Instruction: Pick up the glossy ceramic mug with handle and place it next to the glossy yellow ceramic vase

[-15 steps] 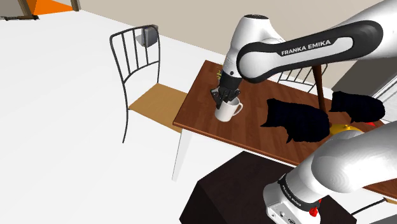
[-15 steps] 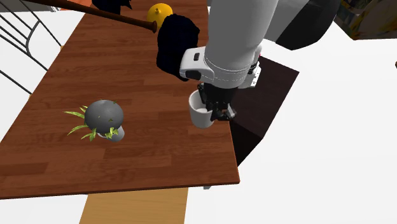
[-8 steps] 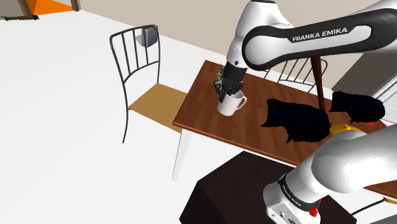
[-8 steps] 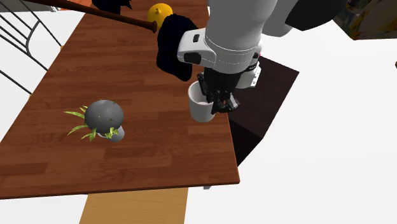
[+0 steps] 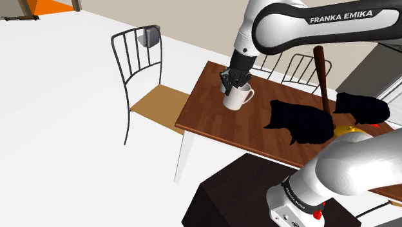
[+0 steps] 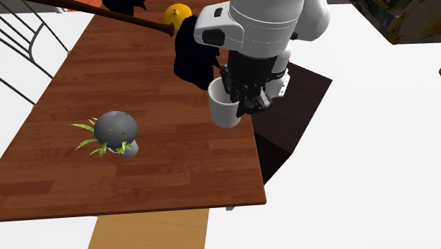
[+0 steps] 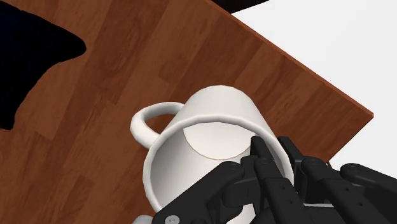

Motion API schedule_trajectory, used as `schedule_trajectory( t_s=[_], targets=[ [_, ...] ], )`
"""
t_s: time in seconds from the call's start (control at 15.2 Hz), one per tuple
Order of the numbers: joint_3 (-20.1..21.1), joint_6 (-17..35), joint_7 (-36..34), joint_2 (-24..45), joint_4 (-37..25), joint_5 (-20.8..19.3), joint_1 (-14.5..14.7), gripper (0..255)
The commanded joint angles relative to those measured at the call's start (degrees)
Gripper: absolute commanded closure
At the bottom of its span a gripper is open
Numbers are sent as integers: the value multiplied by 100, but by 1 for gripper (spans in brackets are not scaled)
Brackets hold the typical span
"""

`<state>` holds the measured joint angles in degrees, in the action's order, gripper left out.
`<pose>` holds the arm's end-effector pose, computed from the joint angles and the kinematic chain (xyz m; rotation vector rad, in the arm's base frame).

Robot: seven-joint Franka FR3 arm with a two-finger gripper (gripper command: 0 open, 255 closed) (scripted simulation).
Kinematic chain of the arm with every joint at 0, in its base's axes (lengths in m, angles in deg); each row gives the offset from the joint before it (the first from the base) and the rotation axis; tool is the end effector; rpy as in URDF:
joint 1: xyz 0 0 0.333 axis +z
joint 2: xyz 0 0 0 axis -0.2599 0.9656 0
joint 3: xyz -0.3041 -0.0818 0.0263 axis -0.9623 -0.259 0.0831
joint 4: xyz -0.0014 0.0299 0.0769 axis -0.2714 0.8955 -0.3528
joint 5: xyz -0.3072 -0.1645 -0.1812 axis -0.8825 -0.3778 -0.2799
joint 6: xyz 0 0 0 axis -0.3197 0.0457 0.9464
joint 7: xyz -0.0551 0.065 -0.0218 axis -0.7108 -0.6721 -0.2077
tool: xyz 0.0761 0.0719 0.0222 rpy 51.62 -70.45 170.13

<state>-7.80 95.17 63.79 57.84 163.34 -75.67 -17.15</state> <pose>0.3975 0.0826 0.4651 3.0524 -0.4513 0.0617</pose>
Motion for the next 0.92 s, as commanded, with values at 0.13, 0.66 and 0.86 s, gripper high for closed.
schedule_trajectory(
  t_s=[0.13,0.66,0.86],
  targets=[
    [-27,-330,20,-63,-267,-5,-4,255],
    [-157,-900,158,-328,-575,-25,-29,255],
    [-435,-1026,482,-900,-131,-88,-86,255]
  ],
)
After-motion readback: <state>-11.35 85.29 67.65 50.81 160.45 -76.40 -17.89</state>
